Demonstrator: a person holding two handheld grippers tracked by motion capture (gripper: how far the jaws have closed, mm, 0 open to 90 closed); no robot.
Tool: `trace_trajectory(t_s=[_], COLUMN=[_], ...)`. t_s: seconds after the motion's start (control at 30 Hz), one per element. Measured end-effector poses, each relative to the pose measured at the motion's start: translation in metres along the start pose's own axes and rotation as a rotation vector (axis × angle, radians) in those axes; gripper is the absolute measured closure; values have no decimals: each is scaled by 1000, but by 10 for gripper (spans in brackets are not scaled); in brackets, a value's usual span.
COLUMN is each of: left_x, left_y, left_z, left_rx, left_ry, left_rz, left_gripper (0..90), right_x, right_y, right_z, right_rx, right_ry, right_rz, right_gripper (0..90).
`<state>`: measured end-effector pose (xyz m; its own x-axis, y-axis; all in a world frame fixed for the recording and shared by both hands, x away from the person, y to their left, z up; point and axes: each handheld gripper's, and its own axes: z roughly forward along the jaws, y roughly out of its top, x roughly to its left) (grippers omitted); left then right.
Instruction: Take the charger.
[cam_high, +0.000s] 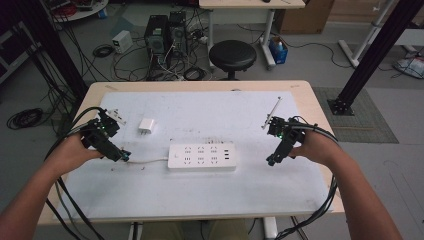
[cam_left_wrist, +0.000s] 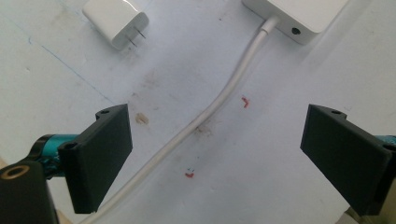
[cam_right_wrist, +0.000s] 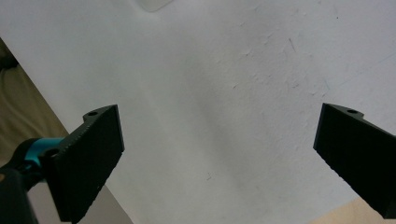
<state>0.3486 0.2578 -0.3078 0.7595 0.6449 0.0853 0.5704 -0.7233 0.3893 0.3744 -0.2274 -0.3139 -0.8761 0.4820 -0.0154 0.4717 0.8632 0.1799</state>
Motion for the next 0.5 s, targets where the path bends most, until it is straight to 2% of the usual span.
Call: trace_trajectory(t_s=[0.27,0.33,0.43,0.47,0.5], left_x=[-1,1,3,6,6], left_y=[1,1,3,4,4], left_z=[-5,-6,-5,-3,-3], left_rx=[-14,-18,-28,-17,-17], left_ry=[7,6,2,-6,-6], left_rz=[-19,-14,-36,-64,-64], left_gripper=[89,89,89,89,89], right_x=[1,0,0,-1,-1], right_y=[-1,0,2,2,2], right_z=[-5,-7,-9,-9,-9], right_rx=[-6,-11,-11,-15,-15], right_ry=[-6,-7,-11,-11,-11], right_rz=[6,-11,7,0,0], right_gripper=[10,10,10,10,10])
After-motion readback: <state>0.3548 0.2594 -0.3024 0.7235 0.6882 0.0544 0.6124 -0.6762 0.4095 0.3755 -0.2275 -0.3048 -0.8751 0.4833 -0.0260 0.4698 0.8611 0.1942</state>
